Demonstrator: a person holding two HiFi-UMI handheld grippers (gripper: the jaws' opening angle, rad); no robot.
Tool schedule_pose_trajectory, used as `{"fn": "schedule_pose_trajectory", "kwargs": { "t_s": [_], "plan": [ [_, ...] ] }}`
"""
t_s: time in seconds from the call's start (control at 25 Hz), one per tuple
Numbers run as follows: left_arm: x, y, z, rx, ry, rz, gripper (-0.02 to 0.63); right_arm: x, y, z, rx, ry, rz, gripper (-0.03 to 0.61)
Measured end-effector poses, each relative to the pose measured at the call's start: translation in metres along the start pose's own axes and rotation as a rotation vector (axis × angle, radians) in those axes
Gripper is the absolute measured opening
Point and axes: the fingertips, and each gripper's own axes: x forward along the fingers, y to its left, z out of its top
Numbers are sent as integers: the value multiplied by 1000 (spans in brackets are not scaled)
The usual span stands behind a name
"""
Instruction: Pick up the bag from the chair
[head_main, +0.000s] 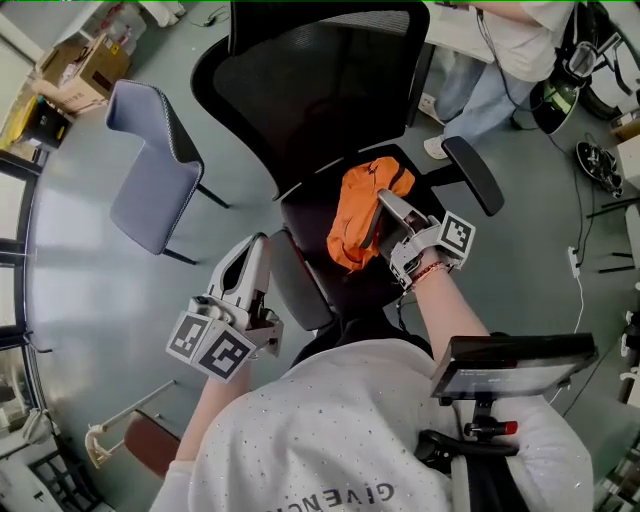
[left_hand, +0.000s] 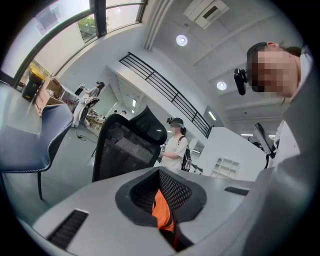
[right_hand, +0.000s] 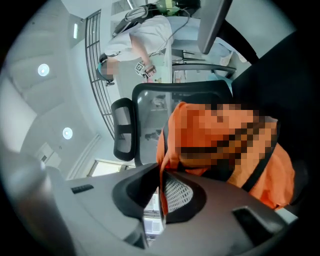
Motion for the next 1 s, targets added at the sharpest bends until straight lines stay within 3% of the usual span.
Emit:
{"fn": "schedule_pose_trajectory", "kwargs": {
  "t_s": [0.48,1.0],
  "plan": [
    [-10,-27,16,33,-10,-45,2,-11,79,-12,-55,-12,173,26],
    [-13,-73,93,175,-118,-161,2,-13,205,-40,-140,-4,421,26]
  ]
}}
